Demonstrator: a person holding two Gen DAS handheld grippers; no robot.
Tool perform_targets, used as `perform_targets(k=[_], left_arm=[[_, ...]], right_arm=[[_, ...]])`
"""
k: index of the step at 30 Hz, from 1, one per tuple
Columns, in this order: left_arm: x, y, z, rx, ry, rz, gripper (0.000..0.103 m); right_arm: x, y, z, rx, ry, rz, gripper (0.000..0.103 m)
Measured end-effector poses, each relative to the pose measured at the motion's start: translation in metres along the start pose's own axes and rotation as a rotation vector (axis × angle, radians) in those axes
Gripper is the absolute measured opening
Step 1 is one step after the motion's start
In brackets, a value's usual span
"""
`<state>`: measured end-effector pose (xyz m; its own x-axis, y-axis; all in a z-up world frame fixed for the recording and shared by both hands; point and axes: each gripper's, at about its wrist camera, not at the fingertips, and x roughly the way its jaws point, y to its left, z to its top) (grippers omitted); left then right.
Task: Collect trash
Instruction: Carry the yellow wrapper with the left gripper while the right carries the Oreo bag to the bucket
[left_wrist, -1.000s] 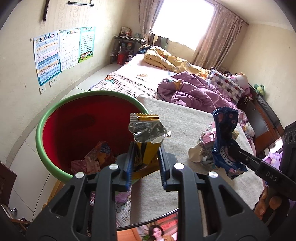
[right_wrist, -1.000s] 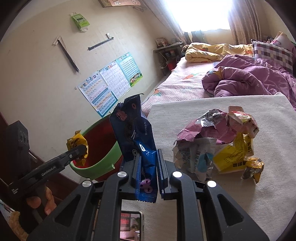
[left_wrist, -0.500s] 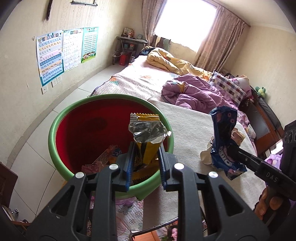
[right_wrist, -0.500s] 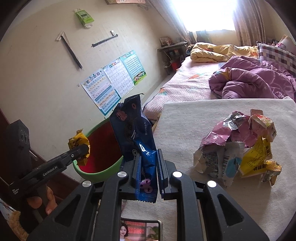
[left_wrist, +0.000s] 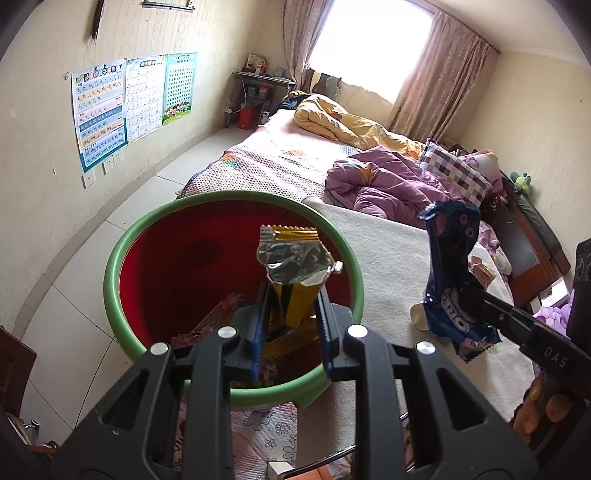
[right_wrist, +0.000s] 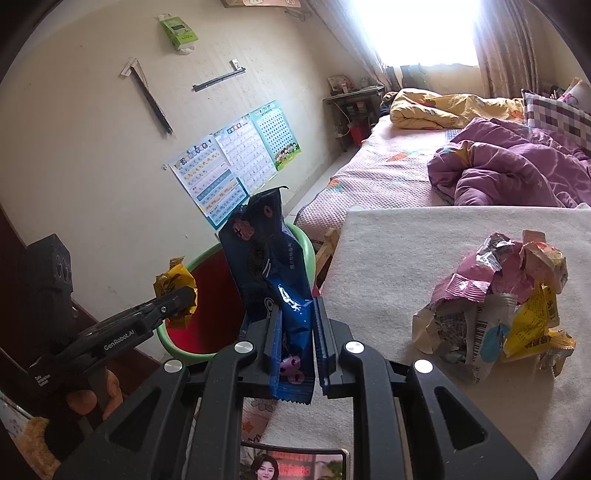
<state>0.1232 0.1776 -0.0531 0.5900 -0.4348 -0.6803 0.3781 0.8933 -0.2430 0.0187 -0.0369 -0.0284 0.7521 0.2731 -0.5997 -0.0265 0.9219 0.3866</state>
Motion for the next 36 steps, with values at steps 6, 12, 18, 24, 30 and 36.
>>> perform_targets(k=[6, 12, 18, 24, 30, 36], left_arm=[[0.000, 0.000, 0.000, 0.003, -0.001, 0.008, 0.022], [0.005, 0.011, 0.001, -0.007, 0.007, 0.036, 0.022], [0.010, 0.020, 0.005, -0.017, 0.012, 0.055, 0.022], [0.014, 0.027, 0.007, -0.015, 0.017, 0.062, 0.022], [0.017, 0.032, 0.006, -0.023, 0.029, 0.066, 0.022], [0.026, 0.032, 0.007, -0.020, 0.051, 0.068, 0.022]], right_arm=[[0.011, 0.014, 0.004, -0.022, 0.007, 0.018, 0.016], [0.027, 0.021, 0.008, -0.016, 0.033, 0.047, 0.016], [0.043, 0.030, 0.015, -0.025, 0.050, 0.071, 0.017], [0.055, 0.034, 0.018, -0.029, 0.063, 0.088, 0.017], [0.066, 0.040, 0.020, -0.029, 0.081, 0.093, 0.017], [0.075, 0.043, 0.021, -0.033, 0.090, 0.084, 0.018]])
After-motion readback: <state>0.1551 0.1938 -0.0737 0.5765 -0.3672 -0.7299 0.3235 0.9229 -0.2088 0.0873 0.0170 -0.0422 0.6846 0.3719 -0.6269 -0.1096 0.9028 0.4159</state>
